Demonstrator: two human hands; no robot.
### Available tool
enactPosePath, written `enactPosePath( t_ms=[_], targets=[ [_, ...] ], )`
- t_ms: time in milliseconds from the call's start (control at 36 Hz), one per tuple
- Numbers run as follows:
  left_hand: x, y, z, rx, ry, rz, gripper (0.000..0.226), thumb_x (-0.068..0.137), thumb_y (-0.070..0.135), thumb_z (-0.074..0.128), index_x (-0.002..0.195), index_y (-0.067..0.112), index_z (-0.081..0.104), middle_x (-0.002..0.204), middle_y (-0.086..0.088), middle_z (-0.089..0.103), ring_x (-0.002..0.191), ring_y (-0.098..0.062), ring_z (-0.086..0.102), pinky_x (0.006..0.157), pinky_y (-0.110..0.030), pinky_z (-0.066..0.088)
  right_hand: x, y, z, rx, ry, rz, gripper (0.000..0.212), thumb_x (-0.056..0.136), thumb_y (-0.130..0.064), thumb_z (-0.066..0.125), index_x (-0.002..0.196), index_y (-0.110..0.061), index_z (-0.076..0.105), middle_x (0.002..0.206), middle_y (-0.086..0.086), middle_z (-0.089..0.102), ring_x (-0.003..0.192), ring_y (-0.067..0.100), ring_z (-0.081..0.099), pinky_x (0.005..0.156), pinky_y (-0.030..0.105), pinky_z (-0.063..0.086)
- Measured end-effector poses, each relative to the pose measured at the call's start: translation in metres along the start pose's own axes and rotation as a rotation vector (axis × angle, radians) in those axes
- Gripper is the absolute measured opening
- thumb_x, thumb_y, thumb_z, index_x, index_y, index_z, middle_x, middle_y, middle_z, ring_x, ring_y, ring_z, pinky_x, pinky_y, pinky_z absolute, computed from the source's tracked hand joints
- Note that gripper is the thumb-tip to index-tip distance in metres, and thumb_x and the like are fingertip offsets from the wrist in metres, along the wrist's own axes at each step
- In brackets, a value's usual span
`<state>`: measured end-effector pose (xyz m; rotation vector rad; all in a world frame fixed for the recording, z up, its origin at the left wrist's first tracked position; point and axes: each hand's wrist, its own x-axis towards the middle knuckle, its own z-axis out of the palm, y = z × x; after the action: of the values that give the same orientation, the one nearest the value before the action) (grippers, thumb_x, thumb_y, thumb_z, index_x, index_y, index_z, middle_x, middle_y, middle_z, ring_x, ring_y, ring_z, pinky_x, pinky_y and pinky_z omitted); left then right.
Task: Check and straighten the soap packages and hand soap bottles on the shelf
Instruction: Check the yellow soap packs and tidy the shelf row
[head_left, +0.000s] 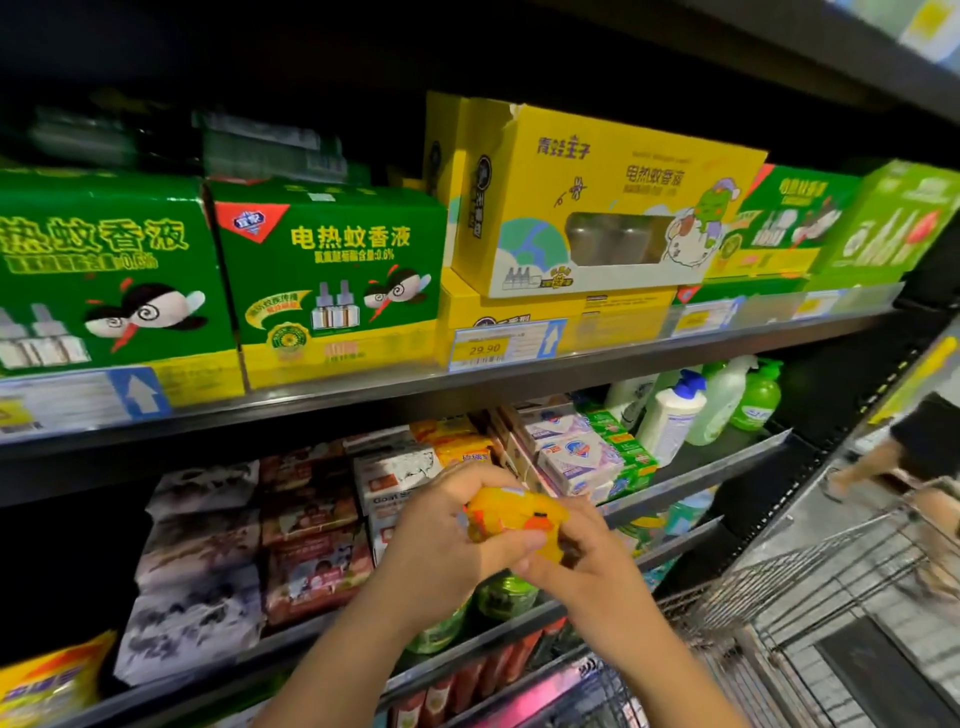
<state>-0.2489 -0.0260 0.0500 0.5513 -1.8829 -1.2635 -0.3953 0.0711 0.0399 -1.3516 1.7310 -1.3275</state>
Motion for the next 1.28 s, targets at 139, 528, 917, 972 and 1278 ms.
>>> enactPosePath(
  t_ms=[139, 528, 917, 972, 1278],
  targets=[
    [0.0, -0.002, 0.005, -0.125, 0.032, -0.133, 0.029, 0.065, 0.041, 0.08, 0.09, 0.041, 0.065, 0.08, 0.01, 0.064, 0.072, -0.008, 0.058, 0.066, -0.032, 0.051, -0.002, 0.002, 0.011, 0.095, -0.091, -0.014, 0.032, 0.067, -0.049, 0.078, 0.097, -0.038, 0.076, 0.105, -0.018, 0.064, 0.104, 0.004, 0.06, 0.088, 0.016, 0.044],
    [-0.01, -0.02, 0.017, -0.314, -0.082, -0.212, 0.039, 0.055, 0.011, 0.09, 0.086, 0.032, 0.079, 0.091, 0.004, 0.075, 0.095, -0.022, 0.068, 0.083, -0.037, 0.056, 0.002, -0.026, -0.022, -0.076, 0.091, -0.342, 0.034, 0.064, -0.031, 0.087, 0.094, -0.036, 0.073, 0.102, -0.014, 0.066, 0.102, 0.012, 0.063, 0.086, 0.016, 0.046],
    [0.001, -0.012, -0.009, -0.264, -0.11, -0.071, 0.047, 0.069, 0.035, 0.082, 0.114, 0.028, 0.069, 0.108, -0.003, 0.072, 0.1, -0.023, 0.067, 0.086, -0.044, 0.055, 0.001, -0.024, -0.037, 0.374, 0.075, -0.032, 0.041, 0.064, -0.024, 0.084, 0.104, -0.018, 0.074, 0.081, 0.001, 0.069, 0.076, 0.016, 0.065, 0.065, 0.027, 0.054],
    [0.003, -0.005, -0.001, -0.373, -0.139, -0.248, 0.049, 0.075, 0.03, 0.076, 0.118, 0.013, 0.06, 0.091, -0.004, 0.072, 0.079, -0.019, 0.066, 0.065, -0.032, 0.053, 0.004, -0.024, -0.032, 0.442, 0.057, 0.088, 0.04, 0.072, -0.02, 0.078, 0.109, -0.011, 0.068, 0.082, 0.002, 0.071, 0.075, 0.016, 0.067, 0.062, 0.025, 0.054],
    [0.014, -0.013, 0.002, -0.237, -0.165, -0.498, 0.035, 0.081, 0.03, 0.073, 0.111, 0.02, 0.058, 0.074, -0.002, 0.07, 0.064, -0.02, 0.062, 0.047, -0.024, 0.039, 0.01, -0.004, -0.036, 0.314, -0.036, 0.29, 0.031, 0.084, -0.024, 0.078, 0.111, -0.012, 0.067, 0.092, 0.012, 0.073, 0.082, 0.024, 0.068, 0.073, 0.038, 0.054]
  ],
)
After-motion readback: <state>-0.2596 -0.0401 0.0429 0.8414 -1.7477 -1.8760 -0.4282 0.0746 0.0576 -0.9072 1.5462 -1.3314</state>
